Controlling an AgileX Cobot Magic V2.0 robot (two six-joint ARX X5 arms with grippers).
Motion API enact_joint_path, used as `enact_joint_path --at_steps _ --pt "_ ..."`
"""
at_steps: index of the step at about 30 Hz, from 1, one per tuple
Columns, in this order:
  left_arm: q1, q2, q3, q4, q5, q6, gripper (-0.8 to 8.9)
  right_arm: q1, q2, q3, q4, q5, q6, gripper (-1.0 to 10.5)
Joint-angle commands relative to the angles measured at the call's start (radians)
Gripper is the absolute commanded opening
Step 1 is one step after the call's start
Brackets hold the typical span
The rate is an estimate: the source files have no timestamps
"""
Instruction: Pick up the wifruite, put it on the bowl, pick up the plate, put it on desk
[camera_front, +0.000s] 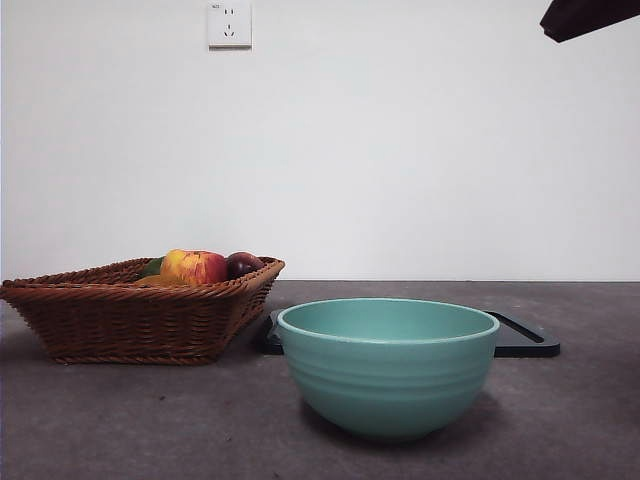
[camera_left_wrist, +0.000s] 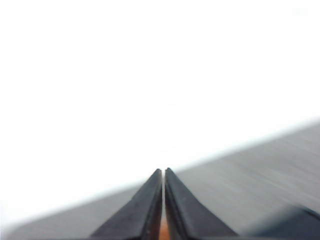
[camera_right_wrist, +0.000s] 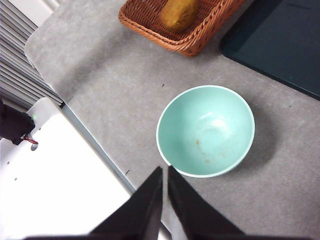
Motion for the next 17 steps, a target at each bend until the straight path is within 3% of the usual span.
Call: enact_joint_path --at_steps 1,8,17 --pt "0.034 -0.072 -0.092 0.058 -0.057 0.014 0.08 0.01 0.006 0.018 0.009 0.001 -0.011 0.1" --pt "0.092 -0.245 -0.338 0.077 -0.18 0.014 0.08 0.01 0.006 0.018 0.009 0.001 -0.011 0.1" --pt "0.13 -0.415 -0.596 0.079 -0.19 0.013 0.08 0.01 0.006 0.018 0.009 0.001 -0.011 0.1"
